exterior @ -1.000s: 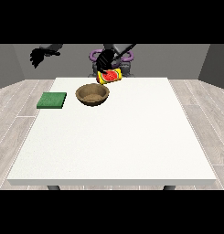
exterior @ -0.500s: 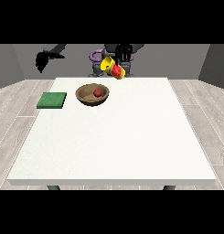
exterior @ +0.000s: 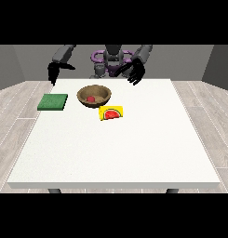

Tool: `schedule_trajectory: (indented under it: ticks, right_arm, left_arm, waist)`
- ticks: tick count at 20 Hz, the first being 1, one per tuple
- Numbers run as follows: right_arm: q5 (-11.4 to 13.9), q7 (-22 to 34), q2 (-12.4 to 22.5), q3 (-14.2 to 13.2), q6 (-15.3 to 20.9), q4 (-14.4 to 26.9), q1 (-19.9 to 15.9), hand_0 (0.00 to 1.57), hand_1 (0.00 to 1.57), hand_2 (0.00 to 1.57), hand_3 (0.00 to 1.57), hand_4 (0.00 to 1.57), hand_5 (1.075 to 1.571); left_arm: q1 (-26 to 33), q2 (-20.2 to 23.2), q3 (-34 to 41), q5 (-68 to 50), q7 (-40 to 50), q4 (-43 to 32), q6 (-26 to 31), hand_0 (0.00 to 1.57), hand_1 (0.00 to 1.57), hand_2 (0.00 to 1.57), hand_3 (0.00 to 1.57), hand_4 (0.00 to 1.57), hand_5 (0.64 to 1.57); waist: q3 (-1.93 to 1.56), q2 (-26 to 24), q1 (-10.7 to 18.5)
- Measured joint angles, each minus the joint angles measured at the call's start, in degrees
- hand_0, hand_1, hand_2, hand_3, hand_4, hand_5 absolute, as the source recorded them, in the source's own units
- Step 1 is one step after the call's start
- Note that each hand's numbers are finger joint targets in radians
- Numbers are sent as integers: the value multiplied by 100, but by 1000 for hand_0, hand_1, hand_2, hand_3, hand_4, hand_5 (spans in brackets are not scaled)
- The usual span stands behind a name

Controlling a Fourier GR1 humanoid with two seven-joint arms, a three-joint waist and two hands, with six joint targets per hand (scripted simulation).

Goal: Pick the cup and pour the ball into the bowl, then pick the bowl and place it on the pad

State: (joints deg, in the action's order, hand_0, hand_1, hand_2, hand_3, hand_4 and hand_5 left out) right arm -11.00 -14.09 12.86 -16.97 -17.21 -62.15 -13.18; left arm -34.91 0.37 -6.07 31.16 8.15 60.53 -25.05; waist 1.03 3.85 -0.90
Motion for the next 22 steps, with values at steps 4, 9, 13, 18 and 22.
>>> schedule_trajectory:
  ticks: [4, 9, 13, 18, 22]
  right_arm:
    - [222, 21, -507, 148, 685, -76, -99, 0, 0, 0, 0, 309, 1570]
    - [375, -96, -911, 216, 1379, 65, -389, 0, 0, 0, 0, 315, 1569]
    - [355, -331, -919, 166, 1537, 597, -649, 0, 0, 0, 0, 259, 1567]
    - [321, -816, -825, 70, 1571, 1330, -856, 0, 0, 0, 0, 194, 1561]
    - [289, -1129, -741, 33, 1536, 1892, -1065, 0, 0, 0, 0, 93, 1563]
  left_arm:
    - [552, -22, 75, -1264, -1013, 448, 478, 0, 0, 0, 0, 0, 1564]
    - [953, 48, 238, -1988, -1945, 596, 1188, 0, 0, 0, 0, 0, 1564]
    - [1122, 196, 420, -2238, -2157, 694, 1509, 0, 0, 0, 0, 0, 1565]
    - [1276, 419, 543, -2409, -2172, 966, 1873, 0, 0, 0, 0, 0, 1565]
    - [1292, 544, 657, -2481, -2214, 1079, 2030, 0, 0, 0, 0, 0, 1566]
  waist:
    - [-45, 133, 339]
    - [-84, 354, 616]
    - [-96, 360, 629]
    - [-103, 374, 704]
    - [-105, 493, 718]
